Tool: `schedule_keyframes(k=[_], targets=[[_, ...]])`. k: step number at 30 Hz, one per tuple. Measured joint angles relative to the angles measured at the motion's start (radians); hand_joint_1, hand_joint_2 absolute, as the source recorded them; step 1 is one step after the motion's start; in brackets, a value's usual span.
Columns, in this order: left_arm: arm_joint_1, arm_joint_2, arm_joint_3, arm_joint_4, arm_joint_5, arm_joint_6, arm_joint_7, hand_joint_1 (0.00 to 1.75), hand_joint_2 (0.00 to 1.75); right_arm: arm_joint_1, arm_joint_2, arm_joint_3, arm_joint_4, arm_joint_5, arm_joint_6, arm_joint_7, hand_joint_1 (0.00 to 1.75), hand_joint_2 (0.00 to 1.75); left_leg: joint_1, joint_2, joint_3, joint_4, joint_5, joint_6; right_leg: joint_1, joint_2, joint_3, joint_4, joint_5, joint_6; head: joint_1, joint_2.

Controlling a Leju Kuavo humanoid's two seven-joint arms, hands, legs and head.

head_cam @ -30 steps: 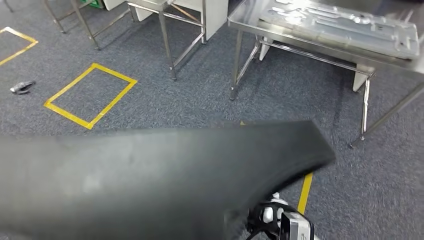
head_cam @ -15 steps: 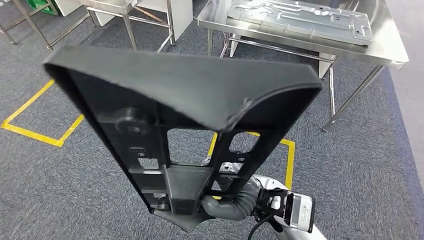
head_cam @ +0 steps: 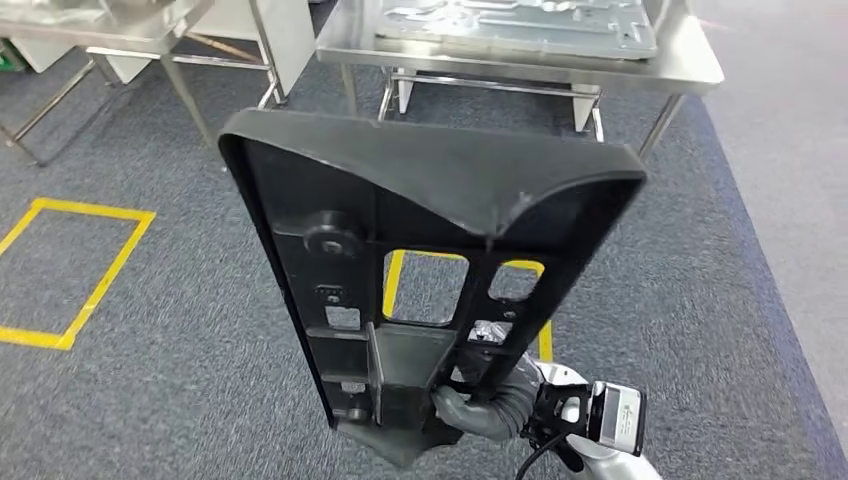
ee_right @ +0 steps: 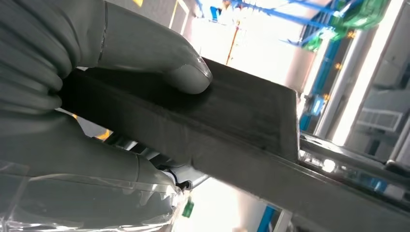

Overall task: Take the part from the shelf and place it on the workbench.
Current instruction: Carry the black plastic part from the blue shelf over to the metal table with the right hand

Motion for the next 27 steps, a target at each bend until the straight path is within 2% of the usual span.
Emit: schedule_keyframes(k=[1, 2, 3, 4, 5, 6, 7, 8, 10, 12, 13, 15, 16, 17, 18, 19, 20, 21, 22, 23, 24, 25, 27], targets=[[0.002, -0.001, 0.000, 0.000, 0.000, -0.005, -0.001, 0.00, 1.75, 0.003, -0.001, 0.000, 0.002, 0.002, -0.001, -0.001, 1.75, 1.75, 0.001, -0.024, -0.029, 0.062, -0.030, -0.002, 0.000, 0.011, 0.001, -0.002, 0.000, -0.002, -0.001, 0.000], [0.005, -0.001, 0.000, 0.000, 0.000, -0.011, -0.001, 0.00, 1.75, 0.007, -0.002, 0.000, 0.005, 0.006, -0.002, -0.003, 1.75, 1.75, 0.001, -0.036, -0.063, 0.127, -0.057, -0.004, 0.000, 0.022, 0.002, -0.001, -0.001, -0.004, -0.001, 0.000], [0.009, -0.002, 0.000, 0.000, -0.001, -0.018, -0.002, 0.00, 1.75, 0.014, -0.004, 0.000, 0.009, 0.010, -0.004, -0.008, 1.75, 1.75, 0.002, -0.041, -0.090, 0.175, -0.070, -0.007, 0.000, 0.035, 0.002, 0.000, -0.002, -0.004, -0.002, 0.000], [0.011, -0.002, 0.000, 0.000, -0.002, -0.026, -0.003, 0.00, 1.75, 0.020, -0.006, 0.000, 0.013, 0.015, -0.006, -0.013, 1.75, 1.75, 0.003, -0.042, -0.105, 0.194, -0.065, -0.009, -0.001, 0.048, 0.002, 0.001, -0.003, -0.003, -0.002, 0.000], [0.012, -0.003, 0.000, 0.000, -0.004, -0.033, -0.004, 0.00, 1.75, 0.025, -0.008, 0.000, 0.018, 0.019, -0.007, -0.018, 1.75, 1.75, 0.004, -0.043, -0.101, 0.175, -0.039, -0.011, -0.002, 0.062, 0.003, 0.004, -0.004, -0.001, -0.002, 0.000], [0.012, -0.004, 0.000, 0.000, -0.005, -0.039, -0.005, 0.00, 1.75, 0.029, -0.010, 0.000, 0.023, 0.023, -0.007, -0.023, 1.75, 1.75, 0.007, -0.047, -0.083, 0.124, -0.002, -0.013, -0.004, 0.076, 0.003, 0.009, -0.007, 0.002, -0.002, 0.000], [0.012, -0.004, 0.000, 0.000, -0.006, -0.044, -0.006, 0.00, 1.75, 0.031, -0.012, 0.000, 0.026, 0.025, -0.007, -0.026, 1.75, 1.75, 0.011, -0.060, -0.057, 0.060, 0.034, -0.015, -0.005, 0.088, 0.002, 0.015, -0.011, 0.007, -0.002, 0.000], [0.012, -0.006, 0.000, 0.000, -0.007, -0.048, -0.007, 0.00, 1.75, 0.031, -0.013, 0.000, 0.030, 0.027, -0.007, -0.030, 1.75, 1.75, 0.014, -0.080, -0.033, 0.002, 0.057, -0.014, -0.006, 0.100, -0.001, 0.025, -0.016, 0.013, -0.002, 0.000], [0.012, -0.008, 0.000, 0.000, -0.006, -0.057, -0.008, 0.00, 1.75, 0.034, -0.015, -0.001, 0.034, 0.032, -0.008, -0.034, 1.75, 1.75, 0.016, -0.111, -0.009, -0.051, 0.067, -0.005, -0.007, 0.119, -0.010, 0.037, -0.022, 0.024, -0.001, 0.000], [0.011, -0.010, 0.000, 0.000, -0.006, -0.074, -0.009, 0.00, 1.75, 0.039, -0.018, -0.003, 0.036, 0.051, -0.018, -0.034, 1.75, 1.75, 0.013, -0.106, -0.006, -0.054, 0.064, 0.010, -0.009, 0.132, -0.015, 0.039, -0.021, 0.035, -0.001, 0.000], [0.009, -0.011, 0.000, 0.000, -0.007, -0.085, -0.010, 0.00, 1.75, 0.041, -0.020, -0.004, 0.036, 0.063, -0.026, -0.034, 1.75, 1.75, 0.013, -0.099, -0.003, -0.056, 0.066, 0.016, -0.010, 0.122, -0.016, 0.042, -0.024, 0.040, -0.001, 0.000], [0.008, -0.012, 0.000, -0.001, -0.010, -0.101, -0.014, 0.00, 1.75, 0.040, -0.023, -0.006, 0.036, 0.083, -0.037, -0.035, 1.75, 1.75, 0.015, -0.088, 0.002, -0.062, 0.067, 0.029, -0.009, 0.074, -0.040, 0.094, -0.053, 0.052, 0.004, 0.000], [0.009, -0.012, 0.000, -0.001, -0.012, -0.107, -0.016, 0.00, 1.75, 0.039, -0.025, -0.006, 0.036, 0.087, -0.040, -0.035, 1.75, 1.75, 0.014, -0.082, 0.003, -0.064, 0.065, 0.034, -0.010, 0.046, -0.067, 0.148, -0.079, 0.057, 0.006, 0.000], [0.011, -0.012, 0.000, -0.001, -0.014, -0.111, -0.017, 0.00, 1.75, 0.039, -0.026, -0.007, 0.036, 0.089, -0.041, -0.035, 1.75, 1.75, 0.013, -0.076, 0.004, -0.064, 0.063, 0.037, -0.012, 0.029, -0.102, 0.214, -0.106, 0.061, 0.008, 0.000], [0.013, -0.012, 0.001, -0.001, -0.016, -0.115, -0.017, 0.00, 1.75, 0.040, -0.028, -0.007, 0.036, 0.090, -0.042, -0.035, 1.75, 1.75, 0.012, -0.070, 0.005, -0.064, 0.061, 0.038, -0.015, 0.023, -0.136, 0.272, -0.123, 0.063, 0.007, 0.000], [0.014, -0.012, 0.001, -0.001, -0.018, -0.118, -0.017, 0.00, 1.75, 0.041, -0.029, -0.008, 0.036, 0.091, -0.043, -0.035, 1.75, 1.75, 0.012, -0.065, 0.007, -0.064, 0.058, 0.037, -0.017, 0.021, -0.158, 0.306, -0.126, 0.065, 0.007, 0.000], [0.014, -0.012, 0.001, -0.001, -0.019, -0.120, -0.017, 0.00, 1.75, 0.042, -0.031, -0.009, 0.036, 0.091, -0.044, -0.035, 1.75, 1.75, 0.012, -0.061, 0.010, -0.064, 0.055, 0.036, -0.018, 0.020, -0.161, 0.303, -0.109, 0.064, 0.007, 0.000], [0.014, -0.012, 0.002, -0.001, -0.020, -0.122, -0.017, 0.00, 1.75, 0.042, -0.032, -0.009, 0.035, 0.091, -0.047, -0.035, 1.75, 1.75, 0.012, -0.058, 0.016, -0.064, 0.050, 0.034, -0.019, 0.019, -0.144, 0.263, -0.077, 0.062, 0.008, 0.000], [0.013, -0.012, 0.002, -0.001, -0.021, -0.123, -0.017, 0.00, 1.75, 0.042, -0.033, -0.010, 0.034, 0.091, -0.050, -0.035, 1.75, 1.75, 0.012, -0.056, 0.023, -0.065, 0.046, 0.032, -0.018, 0.018, -0.111, 0.195, -0.039, 0.057, 0.008, 0.000], [0.012, -0.012, 0.002, -0.001, -0.022, -0.124, -0.017, 0.00, 1.75, 0.041, -0.034, -0.011, 0.032, 0.091, -0.053, -0.034, 1.75, 1.75, 0.011, -0.053, 0.029, -0.065, 0.041, 0.029, -0.015, 0.016, -0.077, 0.129, -0.014, 0.052, 0.008, 0.000], [0.011, -0.013, 0.002, -0.001, -0.023, -0.126, -0.017, 0.00, 1.75, 0.040, -0.035, -0.012, 0.030, 0.091, -0.055, -0.034, 1.75, 1.75, 0.011, -0.052, 0.033, -0.067, 0.037, 0.025, -0.011, 0.013, -0.050, 0.077, 0.000, 0.047, 0.008, 0.000], [0.010, -0.013, 0.002, -0.001, -0.025, -0.128, -0.017, 0.00, 1.75, 0.040, -0.036, -0.013, 0.028, 0.091, -0.057, -0.034, 1.75, 1.75, 0.010, -0.050, 0.036, -0.069, 0.034, 0.020, -0.007, 0.012, -0.035, 0.047, 0.000, 0.041, 0.007, 0.000], [0.008, -0.013, 0.003, -0.001, -0.026, -0.131, -0.018, 0.00, 1.75, 0.042, -0.037, -0.014, 0.025, 0.092, -0.060, -0.034, 1.75, 1.75, 0.010, -0.047, 0.045, -0.079, 0.030, 0.007, -0.001, 0.014, -0.028, 0.033, -0.012, 0.031, 0.007, 0.000]])
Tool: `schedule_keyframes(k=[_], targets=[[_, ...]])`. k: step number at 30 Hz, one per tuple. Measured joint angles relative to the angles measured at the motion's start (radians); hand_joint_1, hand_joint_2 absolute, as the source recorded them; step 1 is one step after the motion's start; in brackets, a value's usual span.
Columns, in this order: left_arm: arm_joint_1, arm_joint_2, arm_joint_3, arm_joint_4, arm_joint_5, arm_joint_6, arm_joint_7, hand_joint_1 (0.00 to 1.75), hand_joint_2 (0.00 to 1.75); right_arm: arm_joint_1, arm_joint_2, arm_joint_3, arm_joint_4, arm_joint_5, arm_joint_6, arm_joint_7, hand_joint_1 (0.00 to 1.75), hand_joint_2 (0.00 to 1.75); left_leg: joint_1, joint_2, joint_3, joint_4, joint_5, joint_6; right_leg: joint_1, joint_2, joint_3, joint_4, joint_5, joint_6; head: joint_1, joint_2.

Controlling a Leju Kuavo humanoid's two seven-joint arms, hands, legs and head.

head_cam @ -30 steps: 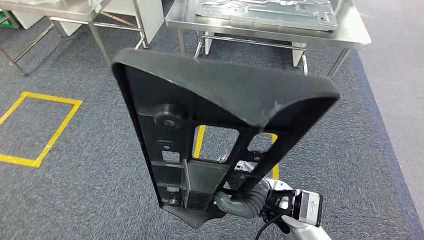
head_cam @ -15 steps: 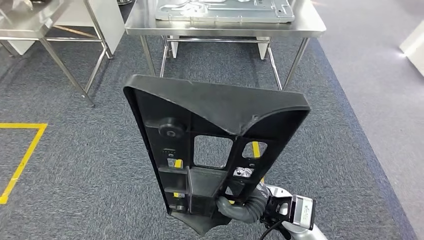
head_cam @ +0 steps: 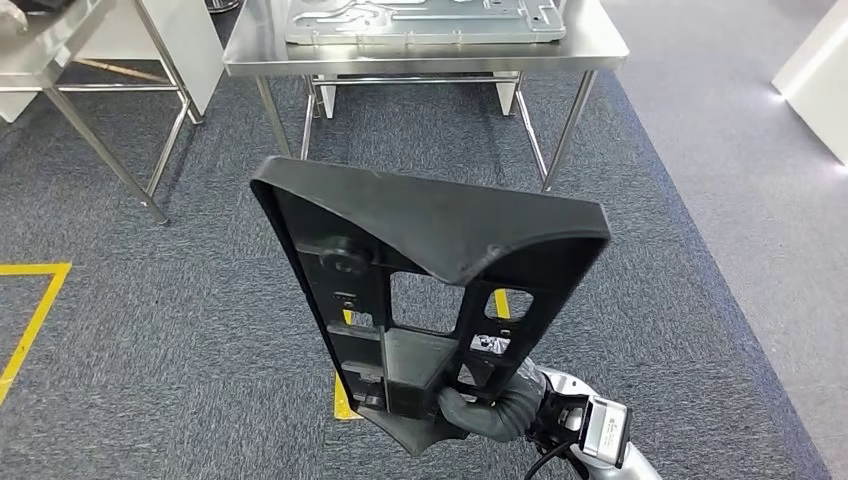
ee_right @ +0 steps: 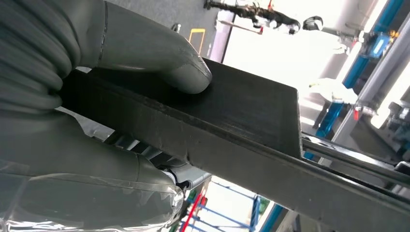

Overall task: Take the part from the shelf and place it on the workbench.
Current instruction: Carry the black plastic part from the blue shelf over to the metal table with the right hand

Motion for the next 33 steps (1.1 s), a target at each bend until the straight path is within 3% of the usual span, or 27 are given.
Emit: schedule_keyframes(k=[2, 3, 4, 6, 7, 8, 9, 11, 12, 13, 16, 17, 19, 21, 23, 24, 25, 26, 27, 28, 31, 33], targets=[[-0.002, 0.000, 0.000, -0.001, -0.001, -0.002, 0.000, 0.00, 1.75, 0.006, -0.002, -0.002, -0.005, 0.002, -0.004, 0.000, 1.75, 1.75, 0.000, 0.002, 0.012, 0.002, -0.008, -0.010, -0.006, 0.003, 0.024, -0.020, -0.003, -0.010, -0.002, 0.000], [-0.002, -0.001, 0.001, -0.002, -0.001, -0.003, 0.000, 0.00, 1.75, 0.009, -0.002, -0.002, -0.007, 0.002, -0.007, -0.001, 1.75, 1.75, -0.001, 0.002, 0.003, 0.029, -0.020, -0.012, -0.008, 0.003, 0.040, -0.032, -0.004, -0.016, -0.004, 0.000], [-0.002, -0.001, 0.001, -0.003, -0.001, -0.003, 0.000, 0.00, 1.75, 0.011, -0.002, -0.003, -0.009, 0.003, -0.009, -0.001, 1.75, 1.75, -0.001, 0.001, -0.021, 0.077, -0.037, -0.013, -0.009, 0.002, 0.055, -0.040, -0.007, -0.020, -0.006, 0.000], [0.001, -0.001, 0.004, -0.003, -0.002, -0.004, 0.000, 0.00, 1.75, 0.016, -0.003, -0.003, -0.010, 0.005, -0.013, -0.001, 1.75, 1.75, -0.001, 0.000, -0.108, 0.212, -0.074, -0.014, -0.004, 0.003, 0.075, -0.044, -0.022, -0.029, -0.008, 0.000], [0.003, -0.001, 0.005, -0.003, -0.003, -0.004, 0.000, 0.00, 1.75, 0.020, -0.003, -0.003, -0.010, 0.007, -0.014, -0.001, 1.75, 1.75, -0.002, 0.000, -0.147, 0.259, -0.077, -0.014, -0.002, 0.004, 0.083, -0.043, -0.030, -0.031, -0.008, 0.000], [0.005, -0.001, 0.006, -0.003, -0.005, -0.004, 0.000, 0.00, 1.75, 0.024, -0.004, -0.003, -0.010, 0.009, -0.013, -0.001, 1.75, 1.75, -0.002, 0.000, -0.171, 0.274, -0.060, -0.015, 0.000, 0.007, 0.094, -0.043, -0.039, -0.032, -0.008, 0.000], [0.007, -0.001, 0.006, -0.003, -0.008, -0.004, 0.000, 0.00, 1.75, 0.027, -0.004, -0.003, -0.010, 0.011, -0.013, -0.002, 1.75, 1.75, -0.002, 0.000, -0.174, 0.245, -0.022, -0.014, 0.002, 0.010, 0.107, -0.043, -0.049, -0.032, -0.008, 0.000], [0.007, 0.000, 0.007, -0.003, -0.012, -0.005, 0.000, 0.00, 1.75, 0.030, -0.004, -0.003, -0.010, 0.014, -0.011, -0.002, 1.75, 1.75, -0.003, -0.001, -0.140, 0.124, 0.071, -0.007, 0.004, 0.013, 0.136, -0.042, -0.073, -0.028, -0.008, 0.000], [0.006, 0.000, 0.007, -0.003, -0.013, -0.005, 0.000, 0.00, 1.75, 0.030, -0.004, -0.003, -0.010, 0.014, -0.011, -0.002, 1.75, 1.75, -0.006, -0.002, -0.117, 0.069, 0.096, -0.003, 0.005, 0.015, 0.147, -0.040, -0.085, -0.024, -0.007, 0.000], [0.005, 0.001, 0.008, -0.003, -0.014, -0.005, 0.000, 0.00, 1.75, 0.030, -0.004, -0.004, -0.012, 0.015, -0.011, -0.003, 1.75, 1.75, -0.009, -0.003, -0.102, 0.036, 0.102, 0.003, 0.004, 0.015, 0.152, -0.041, -0.093, -0.018, -0.008, 0.000], [0.003, 0.003, 0.008, -0.003, -0.018, -0.006, -0.001, 0.00, 1.75, 0.033, -0.005, -0.007, -0.018, 0.018, -0.011, -0.005, 1.75, 1.75, -0.015, -0.004, -0.082, 0.007, 0.082, 0.020, 0.002, 0.016, 0.157, -0.034, -0.098, -0.002, -0.010, 0.000], [0.003, 0.004, 0.009, -0.004, -0.020, -0.007, -0.002, 0.00, 1.75, 0.033, -0.005, -0.008, -0.020, 0.020, -0.012, -0.006, 1.75, 1.75, -0.013, -0.004, -0.074, 0.000, 0.079, 0.025, 0.002, 0.014, 0.153, -0.017, -0.097, 0.003, -0.009, 0.000], [0.002, 0.004, 0.010, -0.004, -0.023, -0.007, -0.003, 0.00, 1.75, 0.033, -0.006, -0.010, -0.023, 0.021, -0.012, -0.008, 1.75, 1.75, -0.009, -0.005, -0.056, -0.009, 0.073, 0.033, -0.003, 0.011, 0.107, 0.066, -0.113, 0.015, -0.007, 0.000], [0.002, 0.004, 0.012, -0.004, -0.027, -0.007, -0.003, 0.00, 1.75, 0.036, -0.006, -0.012, -0.024, 0.023, -0.013, -0.011, 1.75, 1.75, -0.008, -0.004, -0.042, -0.012, 0.062, 0.037, -0.011, 0.010, 0.022, 0.191, -0.158, 0.028, -0.005, 0.000], [0.003, 0.004, 0.014, -0.004, -0.030, -0.007, -0.003, 0.00, 1.75, 0.042, -0.008, -0.014, -0.024, 0.028, -0.014, -0.013, 1.75, 1.75, -0.007, -0.005, -0.026, -0.012, 0.047, 0.034, -0.018, 0.009, -0.048, 0.258, -0.182, 0.036, -0.005, 0.000], [0.003, 0.004, 0.014, -0.004, -0.031, -0.007, -0.003, 0.00, 1.75, 0.044, -0.008, -0.015, -0.024, 0.030, -0.015, -0.013, 1.75, 1.75, -0.006, -0.005, -0.014, -0.012, 0.038, 0.032, -0.020, 0.008, -0.061, 0.244, -0.164, 0.037, -0.005, 0.000], [0.003, 0.004, 0.015, -0.004, -0.032, -0.007, -0.003, 0.00, 1.75, 0.046, -0.008, -0.016, -0.024, 0.032, -0.016, -0.013, 1.75, 1.75, -0.004, -0.005, -0.001, -0.012, 0.029, 0.028, -0.022, 0.006, -0.056, 0.196, -0.123, 0.037, -0.005, 0.000], [0.003, 0.004, 0.015, -0.004, -0.032, -0.007, -0.003, 0.00, 1.75, 0.046, -0.009, -0.017, -0.024, 0.033, -0.016, -0.014, 1.75, 1.75, -0.002, -0.005, 0.011, -0.013, 0.019, 0.024, -0.023, 0.004, -0.039, 0.126, -0.064, 0.037, -0.004, 0.000], [0.002, 0.004, 0.015, -0.004, -0.033, -0.007, -0.004, 0.00, 1.75, 0.047, -0.009, -0.018, -0.024, 0.034, -0.016, -0.014, 1.75, 1.75, -0.001, -0.006, 0.024, -0.013, 0.010, 0.018, -0.021, 0.001, -0.024, 0.064, -0.025, 0.035, -0.005, 0.000], [0.001, 0.004, 0.016, -0.004, -0.033, -0.007, -0.004, 0.00, 1.75, 0.047, -0.009, -0.018, -0.024, 0.035, -0.016, -0.014, 1.75, 1.75, -0.001, -0.006, 0.031, -0.014, 0.002, 0.011, -0.018, -0.002, -0.013, 0.022, -0.004, 0.030, -0.005, 0.000], [-0.001, 0.004, 0.016, -0.004, -0.034, -0.007, -0.005, 0.00, 1.75, 0.050, -0.009, -0.021, -0.025, 0.036, -0.017, -0.015, 1.75, 1.75, -0.002, -0.005, 0.046, -0.010, -0.005, -0.012, -0.012, -0.002, -0.005, 0.000, 0.001, 0.004, -0.005, 0.000], [-0.002, 0.004, 0.016, -0.004, -0.034, -0.007, -0.006, 0.00, 1.75, 0.050, -0.009, -0.023, -0.027, 0.036, -0.017, -0.015, 1.75, 1.75, 0.000, -0.004, 0.043, 0.021, -0.021, -0.021, -0.012, 0.002, 0.010, -0.005, 0.003, -0.012, -0.006, 0.000]])
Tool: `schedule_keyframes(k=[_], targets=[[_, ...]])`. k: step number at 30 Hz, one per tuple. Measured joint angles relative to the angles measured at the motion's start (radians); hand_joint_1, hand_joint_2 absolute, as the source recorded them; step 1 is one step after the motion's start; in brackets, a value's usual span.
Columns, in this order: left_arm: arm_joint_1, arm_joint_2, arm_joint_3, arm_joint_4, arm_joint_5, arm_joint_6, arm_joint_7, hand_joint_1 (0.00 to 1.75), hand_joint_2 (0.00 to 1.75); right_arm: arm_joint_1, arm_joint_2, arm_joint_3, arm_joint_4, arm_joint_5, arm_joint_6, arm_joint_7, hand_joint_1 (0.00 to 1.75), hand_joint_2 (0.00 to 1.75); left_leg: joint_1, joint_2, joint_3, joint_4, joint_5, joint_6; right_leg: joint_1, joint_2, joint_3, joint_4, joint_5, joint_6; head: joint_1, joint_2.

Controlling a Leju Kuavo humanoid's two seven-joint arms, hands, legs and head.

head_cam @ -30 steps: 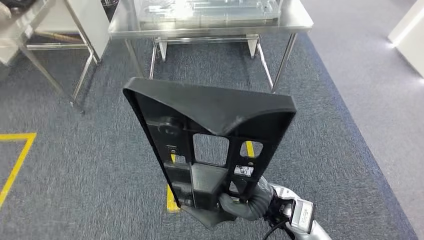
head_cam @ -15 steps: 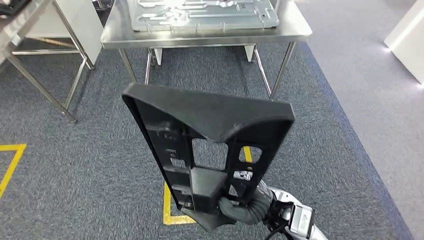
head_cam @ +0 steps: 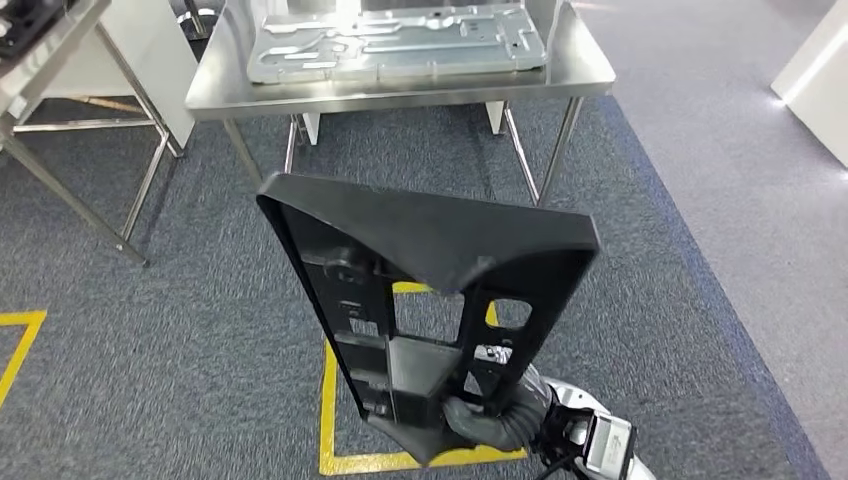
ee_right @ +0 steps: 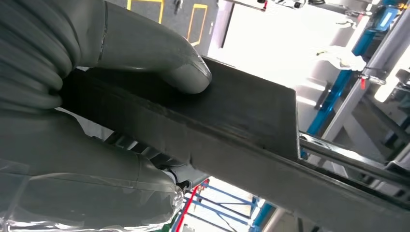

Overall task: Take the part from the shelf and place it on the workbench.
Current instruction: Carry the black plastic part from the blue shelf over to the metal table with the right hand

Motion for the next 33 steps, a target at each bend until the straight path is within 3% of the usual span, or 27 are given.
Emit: schedule_keyframes(k=[2, 4, 5, 6, 9, 11, 13, 15, 17, 19, 20, 21, 22, 24, 25, 26, 28, 30, 31, 33], targets=[[-0.004, 0.000, 0.000, 0.000, -0.001, 0.000, 0.000, 0.00, 1.75, -0.001, 0.000, 0.000, -0.002, 0.000, 0.000, 0.000, 1.75, 1.75, 0.002, 0.000, -0.046, 0.089, -0.051, 0.000, 0.004, 0.000, 0.012, -0.002, -0.008, -0.013, -0.002, 0.000], [-0.004, 0.000, 0.000, 0.000, -0.002, 0.000, 0.000, 0.00, 1.75, 0.000, 0.000, 0.000, -0.002, 0.000, 0.000, 0.000, 1.75, 1.75, 0.000, 0.000, -0.124, 0.210, -0.100, 0.002, 0.012, 0.001, 0.019, -0.001, -0.018, -0.023, -0.003, 0.000], [-0.002, 0.000, 0.000, 0.000, -0.002, 0.000, 0.000, 0.00, 1.75, 0.001, 0.000, 0.000, -0.002, 0.000, 0.000, 0.000, 1.75, 1.75, -0.002, 0.000, -0.153, 0.244, -0.103, 0.005, 0.017, 0.003, 0.024, -0.001, -0.023, -0.026, -0.004, 0.000], [0.000, 0.000, 0.000, 0.000, -0.002, -0.001, 0.000, 0.00, 1.75, 0.001, 0.000, 0.000, -0.002, 0.000, 0.000, 0.000, 1.75, 1.75, -0.005, 0.000, -0.166, 0.242, -0.084, 0.009, 0.022, 0.005, 0.032, -0.001, -0.029, -0.028, -0.003, 0.000], [0.001, 0.003, 0.001, 0.000, -0.002, -0.002, 0.000, 0.00, 1.75, 0.001, 0.000, 0.000, -0.002, 0.000, 0.001, 0.000, 1.75, 1.75, -0.021, 0.001, -0.129, 0.083, 0.039, 0.040, 0.033, 0.007, 0.062, -0.002, -0.050, -0.030, -0.001, 0.000], [0.001, 0.006, 0.001, 0.000, -0.005, -0.004, -0.001, 0.00, 1.75, 0.000, 0.000, -0.001, -0.002, 0.000, 0.002, 0.000, 1.75, 1.75, -0.032, 0.000, -0.106, 0.010, 0.052, 0.056, 0.032, 0.007, 0.071, -0.003, -0.059, -0.024, 0.000, 0.000], [0.003, 0.009, 0.002, -0.001, -0.008, -0.004, -0.002, 0.00, 1.75, 0.001, 0.000, -0.002, -0.003, 0.000, 0.002, 0.000, 1.75, 1.75, -0.035, -0.003, -0.093, -0.014, 0.046, 0.064, 0.030, 0.008, 0.076, 0.004, -0.059, -0.014, -0.001, 0.000], [0.005, 0.009, 0.004, -0.002, -0.010, -0.005, -0.003, 0.00, 1.75, 0.001, 0.000, -0.003, -0.004, 0.000, 0.001, 0.000, 1.75, 1.75, -0.028, -0.002, -0.068, -0.034, 0.063, 0.070, 0.029, 0.007, 0.076, 0.030, -0.063, -0.001, 0.000, 0.000], [0.000, 0.008, 0.006, -0.002, -0.011, -0.006, -0.004, 0.00, 1.75, 0.000, 0.000, -0.005, -0.005, 0.000, 0.000, -0.001, 1.75, 1.75, -0.021, -0.001, -0.045, -0.046, 0.062, 0.072, 0.022, 0.007, 0.035, 0.104, -0.095, 0.014, 0.003, 0.000], [-0.002, 0.008, 0.007, -0.002, -0.012, -0.007, -0.004, 0.00, 1.75, 0.002, 0.000, -0.008, -0.005, 0.000, 0.001, -0.001, 1.75, 1.75, -0.016, -0.001, -0.035, -0.048, 0.053, 0.069, 0.009, 0.006, -0.044, 0.213, -0.137, 0.030, 0.004, 0.000], [-0.001, 0.007, 0.007, -0.002, -0.012, -0.008, -0.004, 0.00, 1.75, 0.005, -0.001, -0.008, -0.004, 0.000, 0.001, -0.001, 1.75, 1.75, -0.012, -0.002, -0.028, -0.048, 0.046, 0.065, 0.001, 0.005, -0.078, 0.248, -0.144, 0.037, 0.004, 0.000], [0.000, 0.007, 0.007, -0.002, -0.012, -0.009, -0.004, 0.00, 1.75, 0.007, -0.001, -0.009, -0.004, 0.000, 0.001, -0.001, 1.75, 1.75, -0.008, -0.003, -0.019, -0.048, 0.038, 0.060, -0.006, 0.004, -0.097, 0.252, -0.133, 0.044, 0.004, 0.000], [0.002, 0.006, 0.007, -0.002, -0.012, -0.009, -0.004, 0.00, 1.75, 0.009, -0.001, -0.009, -0.004, 0.000, 0.001, -0.001, 1.75, 1.75, -0.002, -0.003, -0.007, -0.048, 0.029, 0.054, -0.013, 0.003, -0.099, 0.223, -0.103, 0.051, 0.004, 0.000], [0.002, 0.004, 0.007, -0.002, -0.012, -0.009, -0.004, 0.00, 1.75, 0.010, -0.001, -0.009, -0.003, 0.000, 0.001, -0.001, 1.75, 1.75, 0.007, -0.004, 0.018, -0.047, 0.008, 0.040, -0.025, -0.002, -0.066, 0.101, -0.010, 0.064, 0.005, 0.000], [0.002, 0.004, 0.008, -0.002, -0.013, -0.010, -0.004, 0.00, 1.75, 0.010, -0.002, -0.010, -0.003, 0.002, 0.000, -0.001, 1.75, 1.75, 0.010, -0.004, 0.028, -0.047, -0.002, 0.032, -0.026, -0.005, -0.052, 0.051, 0.012, 0.065, 0.006, 0.000], [0.000, 0.004, 0.008, -0.002, -0.013, -0.010, -0.004, 0.00, 1.75, 0.010, -0.002, -0.011, -0.002, 0.005, -0.001, -0.001, 1.75, 1.75, 0.011, -0.004, 0.033, -0.049, -0.011, 0.022, -0.025, -0.008, -0.043, 0.021, 0.026, 0.060, 0.006, 0.000], [-0.002, 0.005, 0.009, -0.002, -0.015, -0.010, -0.006, 0.00, 1.75, 0.012, -0.003, -0.012, -0.002, 0.016, -0.007, 0.000, 1.75, 1.75, 0.010, -0.005, 0.044, -0.047, -0.016, 0.005, -0.021, -0.009, -0.039, 0.014, 0.014, 0.040, 0.005, 0.000], [-0.003, 0.004, 0.011, -0.002, -0.017, -0.010, -0.007, 0.00, 1.75, 0.013, -0.003, -0.013, -0.003, 0.030, -0.017, 0.002, 1.75, 1.75, 0.012, -0.004, 0.045, -0.023, -0.015, -0.005, -0.020, -0.010, -0.023, 0.012, 0.012, 0.021, 0.003, 0.000], [-0.004, 0.004, 0.012, -0.002, -0.018, -0.010, -0.007, 0.00, 1.75, 0.012, -0.003, -0.013, -0.003, 0.037, -0.023, 0.004, 1.75, 1.75, 0.013, -0.004, 0.030, 0.010, -0.020, -0.006, -0.019, -0.011, -0.013, 0.010, 0.006, 0.013, 0.001, 0.000], [-0.007, 0.004, 0.015, -0.002, -0.019, -0.010, -0.008, 0.00, 1.75, 0.013, -0.004, -0.013, -0.002, 0.049, -0.032, 0.008, 1.75, 1.75, 0.012, -0.003, -0.038, 0.122, -0.054, -0.005, -0.012, -0.014, 0.005, 0.008, -0.009, 0.000, -0.002, 0.000]])
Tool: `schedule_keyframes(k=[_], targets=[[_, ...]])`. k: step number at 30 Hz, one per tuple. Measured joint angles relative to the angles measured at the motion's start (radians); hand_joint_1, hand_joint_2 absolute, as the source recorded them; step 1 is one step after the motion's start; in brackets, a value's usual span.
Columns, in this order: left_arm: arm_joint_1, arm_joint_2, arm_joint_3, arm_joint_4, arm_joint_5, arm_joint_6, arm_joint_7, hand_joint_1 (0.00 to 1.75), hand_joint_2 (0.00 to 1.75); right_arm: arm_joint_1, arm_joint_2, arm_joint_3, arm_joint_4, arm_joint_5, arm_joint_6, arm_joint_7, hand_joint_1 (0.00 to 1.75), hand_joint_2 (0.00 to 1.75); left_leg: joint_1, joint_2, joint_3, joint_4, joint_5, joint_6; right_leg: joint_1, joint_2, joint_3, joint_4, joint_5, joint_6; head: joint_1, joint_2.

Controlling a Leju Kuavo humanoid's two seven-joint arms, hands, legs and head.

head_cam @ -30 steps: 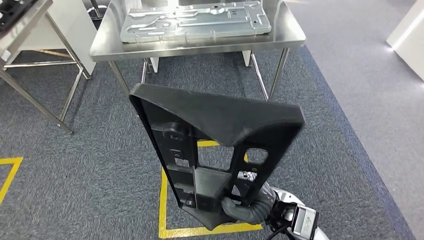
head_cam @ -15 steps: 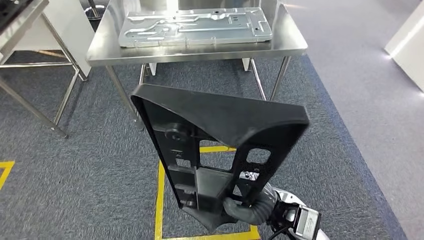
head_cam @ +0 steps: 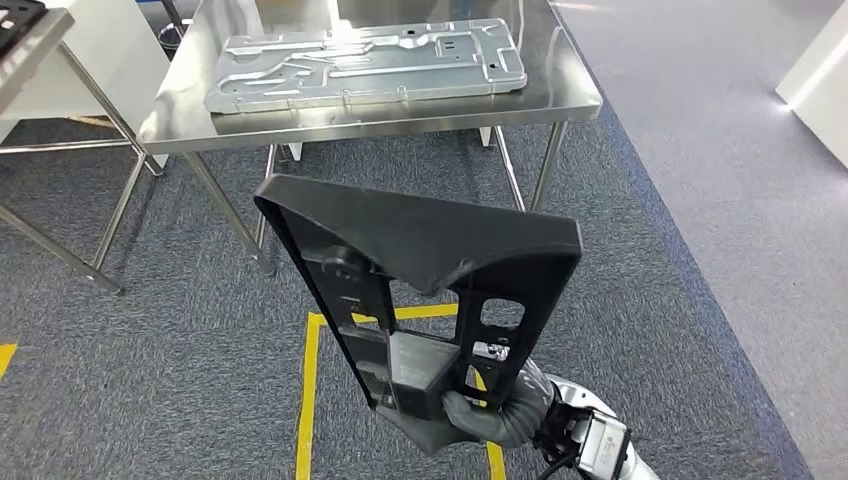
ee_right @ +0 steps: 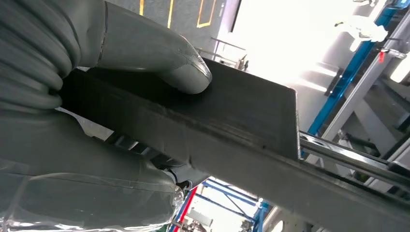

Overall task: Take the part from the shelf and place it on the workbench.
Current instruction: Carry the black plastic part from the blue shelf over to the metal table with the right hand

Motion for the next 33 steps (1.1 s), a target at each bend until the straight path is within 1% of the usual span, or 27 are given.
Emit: schedule_keyframes(k=[2, 3, 4, 5, 6, 7, 8, 9, 10, 12, 13, 14, 16, 17, 18, 19, 20, 21, 22, 23, 24, 27, 28, 29, 30, 32, 33], targets=[[0.003, 0.000, 0.002, 0.000, -0.001, -0.001, -0.001, 0.00, 1.75, 0.001, 0.000, 0.000, 0.000, 0.004, -0.004, 0.007, 1.75, 1.75, -0.004, 0.000, -0.081, 0.097, -0.050, 0.004, 0.010, 0.000, 0.015, 0.000, -0.016, -0.008, -0.001, 0.000], [0.006, 0.000, 0.003, 0.000, -0.002, -0.001, -0.001, 0.00, 1.75, 0.001, 0.000, 0.000, 0.000, 0.003, -0.004, 0.010, 1.75, 1.75, -0.007, 0.000, -0.105, 0.108, -0.056, 0.008, 0.015, 0.001, 0.024, 0.000, -0.024, -0.011, -0.001, 0.000], [0.008, 0.000, 0.004, 0.000, -0.002, -0.001, -0.001, 0.00, 1.75, 0.001, 0.000, 0.000, 0.000, 0.002, -0.004, 0.012, 1.75, 1.75, -0.010, 0.000, -0.114, 0.088, -0.039, 0.014, 0.020, 0.002, 0.036, 0.000, -0.033, -0.013, -0.001, 0.000], [0.009, -0.001, 0.005, 0.000, -0.002, -0.002, -0.001, 0.00, 1.75, 0.001, 0.000, 0.000, 0.000, 0.001, -0.004, 0.013, 1.75, 1.75, -0.014, 0.000, -0.110, 0.039, 0.001, 0.022, 0.024, 0.003, 0.050, 0.000, -0.043, -0.014, -0.001, 0.000], [0.009, 0.000, 0.006, 0.000, -0.003, -0.002, -0.001, 0.00, 1.75, 0.000, 0.000, 0.000, 0.001, 0.001, -0.004, 0.013, 1.75, 1.75, -0.019, 0.000, -0.099, -0.017, 0.055, 0.033, 0.027, 0.002, 0.062, -0.001, -0.052, -0.014, 0.000, 0.000], [0.009, 0.000, 0.007, 0.000, -0.004, -0.002, -0.002, 0.00, 1.75, 0.000, 0.000, 0.000, 0.001, 0.001, -0.004, 0.014, 1.75, 1.75, -0.026, 0.001, -0.092, -0.061, 0.090, 0.041, 0.029, 0.003, 0.073, -0.002, -0.060, -0.013, 0.002, 0.000], [0.009, 0.001, 0.008, 0.000, -0.004, -0.003, -0.002, 0.00, 1.75, 0.000, 0.000, 0.000, 0.002, 0.000, -0.004, 0.014, 1.75, 1.75, -0.033, 0.001, -0.086, -0.092, 0.108, 0.049, 0.028, 0.003, 0.080, -0.003, -0.067, -0.009, 0.004, 0.000], [0.010, 0.001, 0.008, 0.000, -0.004, -0.003, -0.002, 0.00, 1.75, 0.000, 0.000, 0.000, 0.002, 0.000, -0.004, 0.015, 1.75, 1.75, -0.039, 0.001, -0.084, -0.105, 0.116, 0.056, 0.027, 0.003, 0.086, -0.001, -0.070, -0.004, 0.005, 0.000], [0.011, 0.002, 0.009, 0.000, -0.005, -0.003, -0.002, 0.00, 1.75, 0.000, 0.000, 0.001, 0.002, 0.000, -0.004, 0.015, 1.75, 1.75, -0.042, 0.000, -0.082, -0.112, 0.111, 0.060, 0.026, 0.004, 0.090, 0.003, -0.070, 0.003, 0.005, 0.000], [0.011, 0.003, 0.009, 0.000, -0.005, -0.002, -0.002, 0.00, 1.75, 0.000, 0.000, 0.001, 0.002, 0.000, -0.004, 0.017, 1.75, 1.75, -0.040, -0.003, -0.056, -0.133, 0.124, 0.070, 0.024, 0.006, 0.097, 0.021, -0.072, 0.015, 0.003, 0.000], [0.009, 0.003, 0.009, 0.000, -0.005, -0.002, -0.002, 0.00, 1.75, -0.002, 0.000, 0.000, 0.002, 0.000, -0.004, 0.017, 1.75, 1.75, -0.037, -0.004, -0.041, -0.142, 0.124, 0.073, 0.024, 0.007, 0.092, 0.041, -0.079, 0.021, 0.005, 0.000], [0.007, 0.003, 0.009, 0.000, -0.005, -0.002, -0.002, 0.00, 1.75, -0.004, 0.000, 0.000, 0.002, -0.001, -0.004, 0.017, 1.75, 1.75, -0.035, -0.005, -0.029, -0.149, 0.124, 0.076, 0.023, 0.009, 0.077, 0.073, -0.096, 0.025, 0.006, 0.000], [0.004, 0.003, 0.009, 0.000, -0.006, -0.003, -0.002, 0.00, 1.75, -0.005, 0.000, 0.000, 0.002, -0.001, -0.005, 0.017, 1.75, 1.75, -0.033, -0.006, -0.018, -0.154, 0.117, 0.080, 0.017, 0.010, 0.007, 0.175, -0.145, 0.034, 0.009, 0.000], [0.004, 0.003, 0.010, 0.000, -0.007, -0.003, -0.002, 0.00, 1.75, -0.003, 0.000, 0.000, 0.003, -0.001, -0.005, 0.017, 1.75, 1.75, -0.033, -0.007, -0.015, -0.154, 0.112, 0.080, 0.013, 0.011, -0.033, 0.221, -0.162, 0.037, 0.009, 0.000], [0.005, 0.003, 0.010, 0.000, -0.008, -0.003, -0.002, 0.00, 1.75, -0.002, 0.000, 0.000, 0.003, -0.001, -0.006, 0.018, 1.75, 1.75, -0.032, -0.008, -0.009, -0.153, 0.105, 0.078, 0.009, 0.010, -0.062, 0.244, -0.164, 0.041, 0.009, 0.000], [0.006, 0.003, 0.010, 0.000, -0.010, -0.003, -0.002, 0.00, 1.75, 0.000, 0.000, 0.000, 0.004, -0.001, -0.005, 0.018, 1.75, 1.75, -0.031, -0.010, -0.001, -0.153, 0.098, 0.075, 0.006, 0.010, -0.075, 0.232, -0.144, 0.044, 0.009, 0.000], [0.007, 0.002, 0.010, 0.000, -0.011, -0.003, -0.002, 0.00, 1.75, 0.000, 0.000, 0.000, 0.004, -0.001, -0.005, 0.018, 1.75, 1.75, -0.029, -0.012, 0.010, -0.153, 0.089, 0.072, 0.004, 0.010, -0.071, 0.190, -0.103, 0.046, 0.009, 0.000], [0.006, 0.001, 0.011, 0.000, -0.011, -0.003, -0.002, 0.00, 1.75, 0.000, -0.001, 0.000, 0.004, -0.001, -0.005, 0.019, 1.75, 1.75, -0.027, -0.014, 0.023, -0.153, 0.078, 0.067, 0.003, 0.010, -0.058, 0.126, -0.050, 0.047, 0.009, 0.000], [0.006, 0.001, 0.011, 0.000, -0.011, -0.003, -0.002, 0.00, 1.75, -0.001, -0.001, 0.000, 0.005, 0.000, -0.005, 0.022, 1.75, 1.75, -0.026, -0.016, 0.033, -0.153, 0.069, 0.062, 0.004, 0.011, -0.045, 0.073, -0.011, 0.046, 0.009, 0.000], [0.004, 0.000, 0.012, 0.000, -0.012, -0.003, -0.001, 0.00, 1.75, -0.004, -0.001, 0.000, 0.006, 0.003, -0.007, 0.025, 1.75, 1.75, -0.025, -0.019, 0.038, -0.154, 0.061, 0.056, 0.007, 0.013, -0.036, 0.031, 0.014, 0.042, 0.009, 0.000], [0.001, 0.000, 0.014, 0.000, -0.012, -0.003, -0.001, 0.00, 1.75, -0.005, -0.001, 0.000, 0.007, 0.009, -0.011, 0.030, 1.75, 1.75, -0.025, -0.021, 0.040, -0.155, 0.055, 0.050, 0.009, 0.015, -0.033, 0.010, 0.025, 0.035, 0.009, 0.000], [-0.005, -0.002, 0.018, 0.000, -0.013, -0.004, 0.000, 0.00, 1.75, -0.016, -0.003, 0.001, 0.011, 0.033, -0.027, 0.044, 1.75, 1.75, -0.024, -0.023, 0.046, -0.146, 0.051, 0.033, 0.013, 0.007, -0.020, -0.003, 0.017, 0.010, 0.007, 0.000], [-0.006, -0.002, 0.019, 0.000, -0.014, -0.004, 0.000, 0.00, 1.75, -0.021, -0.003, 0.002, 0.012, 0.038, -0.031, 0.046, 1.75, 1.75, -0.024, -0.020, 0.040, -0.126, 0.046, 0.030, 0.012, 0.002, -0.009, -0.009, 0.012, 0.003, 0.005, 0.000], [-0.007, -0.003, 0.021, 0.000, -0.014, -0.004, 0.000, 0.00, 1.75, -0.027, -0.003, 0.002, 0.012, 0.041, -0.035, 0.046, 1.75, 1.75, -0.023, -0.017, 0.022, -0.090, 0.034, 0.027, 0.010, -0.002, 0.001, -0.014, 0.009, -0.003, 0.003, 0.000], [-0.009, -0.003, 0.022, 0.000, -0.015, -0.004, 0.000, 0.00, 1.75, -0.032, -0.003, 0.002, 0.012, 0.042, -0.038, 0.046, 1.75, 1.75, -0.022, -0.013, -0.011, -0.035, 0.017, 0.025, 0.010, -0.007, 0.011, -0.018, 0.004, -0.007, 0.001, 0.000], [-0.008, -0.004, 0.025, 0.000, -0.015, -0.004, 0.000, 0.00, 1.75, -0.039, -0.003, 0.003, 0.013, 0.043, -0.041, 0.046, 1.75, 1.75, -0.021, -0.010, -0.098, 0.086, -0.020, 0.021, 0.010, -0.011, 0.025, -0.021, -0.009, -0.010, -0.002, 0.000], [-0.006, -0.004, 0.026, 0.000, -0.015, -0.004, 0.000, 0.00, 1.75, -0.040, -0.003, 0.003, 0.015, 0.042, -0.041, 0.045, 1.75, 1.75, -0.021, -0.009, -0.132, 0.120, -0.026, 0.019, 0.010, -0.012, 0.033, -0.020, -0.016, -0.010, -0.002, 0.000]])
